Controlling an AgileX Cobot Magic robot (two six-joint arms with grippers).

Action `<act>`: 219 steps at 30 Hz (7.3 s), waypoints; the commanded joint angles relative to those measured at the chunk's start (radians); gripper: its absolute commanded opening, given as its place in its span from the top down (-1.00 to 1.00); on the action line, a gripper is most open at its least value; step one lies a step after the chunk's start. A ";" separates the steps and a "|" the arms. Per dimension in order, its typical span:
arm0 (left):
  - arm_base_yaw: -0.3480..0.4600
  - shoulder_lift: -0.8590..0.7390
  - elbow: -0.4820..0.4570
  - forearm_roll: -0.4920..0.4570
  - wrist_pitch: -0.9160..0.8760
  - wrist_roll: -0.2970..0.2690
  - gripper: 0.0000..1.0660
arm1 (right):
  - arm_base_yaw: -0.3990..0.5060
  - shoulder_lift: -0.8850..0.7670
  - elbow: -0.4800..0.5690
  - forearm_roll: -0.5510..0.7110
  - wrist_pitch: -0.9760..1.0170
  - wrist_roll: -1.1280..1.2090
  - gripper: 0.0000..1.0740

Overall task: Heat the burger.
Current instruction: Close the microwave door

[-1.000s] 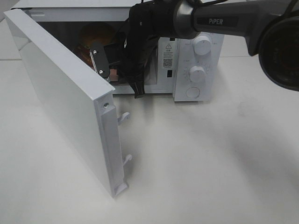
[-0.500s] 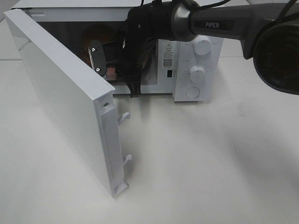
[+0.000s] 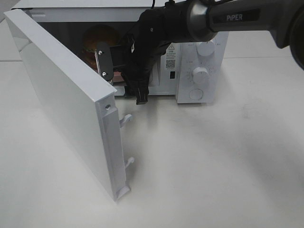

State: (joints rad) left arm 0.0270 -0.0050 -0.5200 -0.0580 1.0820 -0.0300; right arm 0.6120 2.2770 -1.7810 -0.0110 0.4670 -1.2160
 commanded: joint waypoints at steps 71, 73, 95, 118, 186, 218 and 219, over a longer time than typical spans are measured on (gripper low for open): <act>-0.001 -0.023 0.003 -0.005 -0.015 0.002 -0.84 | -0.050 -1.184 0.962 0.004 0.315 1.216 -0.42; -0.001 -0.023 0.003 -0.005 -0.015 0.002 -0.84 | -0.050 -1.219 0.962 0.003 0.366 1.258 -0.42; -0.001 -0.023 0.003 -0.005 -0.015 0.002 -0.84 | -0.056 -1.762 0.963 -0.042 0.724 1.311 -0.42; -0.001 -0.023 0.003 -0.005 -0.015 0.002 -0.84 | -0.425 -2.236 1.214 -0.040 0.706 1.303 -0.42; 0.000 0.001 0.003 -0.012 -0.015 0.002 -0.84 | -0.469 -2.308 1.284 -0.021 0.526 1.300 -0.42; 0.002 0.305 -0.023 0.008 -0.354 -0.005 1.00 | -0.469 -2.308 1.284 -0.020 0.526 1.300 -0.42; 0.002 0.347 -0.006 0.008 -0.424 -0.005 1.00 | -0.469 -2.308 1.284 -0.020 0.526 1.300 -0.42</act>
State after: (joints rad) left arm 0.0270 0.3350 -0.5300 -0.0540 0.6950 -0.0300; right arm 0.1480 -0.0060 -0.5010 -0.0300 1.0090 0.0830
